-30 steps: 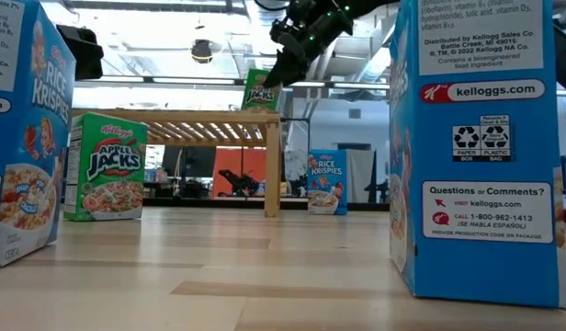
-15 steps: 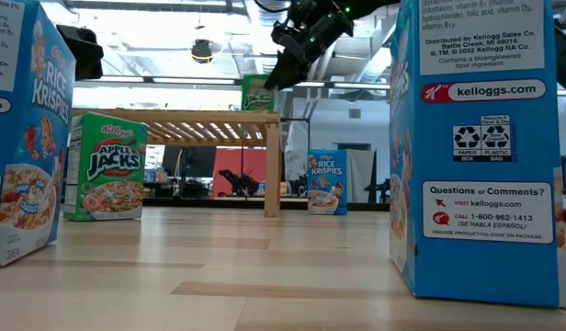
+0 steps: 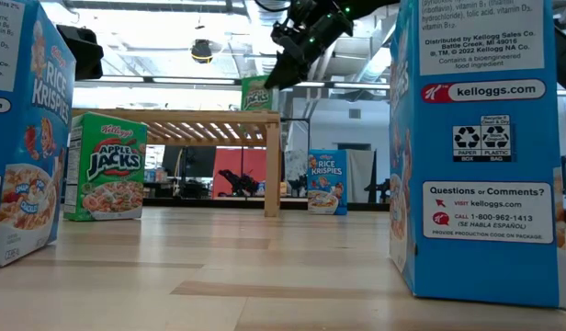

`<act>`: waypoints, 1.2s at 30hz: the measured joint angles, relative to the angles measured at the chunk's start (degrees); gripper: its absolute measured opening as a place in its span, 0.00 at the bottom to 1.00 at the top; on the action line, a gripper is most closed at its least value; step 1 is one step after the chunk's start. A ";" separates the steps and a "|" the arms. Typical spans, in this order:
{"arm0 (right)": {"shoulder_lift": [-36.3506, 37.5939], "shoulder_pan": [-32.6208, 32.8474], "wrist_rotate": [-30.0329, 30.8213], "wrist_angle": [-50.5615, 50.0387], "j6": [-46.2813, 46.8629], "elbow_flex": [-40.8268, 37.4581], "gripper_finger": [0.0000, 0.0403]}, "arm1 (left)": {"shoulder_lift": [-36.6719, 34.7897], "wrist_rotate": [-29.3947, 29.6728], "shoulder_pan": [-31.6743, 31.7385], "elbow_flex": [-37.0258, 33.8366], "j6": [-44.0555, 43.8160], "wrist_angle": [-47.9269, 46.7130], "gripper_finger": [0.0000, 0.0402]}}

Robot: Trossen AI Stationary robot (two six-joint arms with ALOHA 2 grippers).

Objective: Stack cereal on shelf
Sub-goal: Put the top right green cereal box on the shelf

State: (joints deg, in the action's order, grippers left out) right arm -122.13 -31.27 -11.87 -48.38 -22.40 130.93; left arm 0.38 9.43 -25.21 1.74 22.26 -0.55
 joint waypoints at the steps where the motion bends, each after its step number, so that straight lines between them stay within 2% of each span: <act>1: 0.00 -0.01 0.20 -0.04 0.02 0.00 0.65 | -0.01 -0.01 0.01 0.00 0.02 0.02 0.79; 10: -0.01 0.42 0.67 -3.67 0.27 0.02 0.65 | -0.02 0.00 0.01 0.00 0.00 0.02 0.79; 19: -0.02 0.52 1.56 -2.57 2.64 0.02 0.65 | 0.00 0.00 0.01 0.00 0.02 0.02 0.79; 36: -0.02 0.52 6.42 -3.02 4.06 0.02 0.65 | -0.02 0.00 0.02 0.00 0.02 0.02 0.79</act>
State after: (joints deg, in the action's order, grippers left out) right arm -122.15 -30.74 -5.45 -51.40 -18.35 130.96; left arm 0.36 9.43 -25.19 1.74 22.28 -0.54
